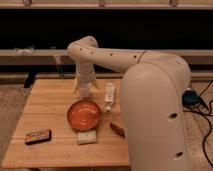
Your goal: Place the ceramic cup in the ceramic bowl
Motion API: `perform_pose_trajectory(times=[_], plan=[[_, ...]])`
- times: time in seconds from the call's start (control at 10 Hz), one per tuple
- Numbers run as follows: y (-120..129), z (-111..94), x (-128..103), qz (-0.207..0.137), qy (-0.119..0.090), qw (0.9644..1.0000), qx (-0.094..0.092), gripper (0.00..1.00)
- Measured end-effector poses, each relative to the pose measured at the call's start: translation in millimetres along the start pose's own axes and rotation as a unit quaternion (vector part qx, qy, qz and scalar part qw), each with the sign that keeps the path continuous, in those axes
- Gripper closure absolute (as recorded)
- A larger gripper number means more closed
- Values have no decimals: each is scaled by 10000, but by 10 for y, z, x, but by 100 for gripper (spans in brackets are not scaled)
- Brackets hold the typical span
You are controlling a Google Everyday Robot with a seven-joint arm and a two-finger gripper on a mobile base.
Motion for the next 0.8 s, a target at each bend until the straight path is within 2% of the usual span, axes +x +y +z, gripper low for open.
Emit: perform_pose_trajectory(times=[0.2,0.3,0.5,0.8], plan=[[-5,34,-58,-110,-45,9999,17,20],[-11,89,-158,-176,-99,9998,45,20],[66,250,-521,-286,-209,9994,-22,20],[-261,414,-969,-122,-275,9995,-1,20]])
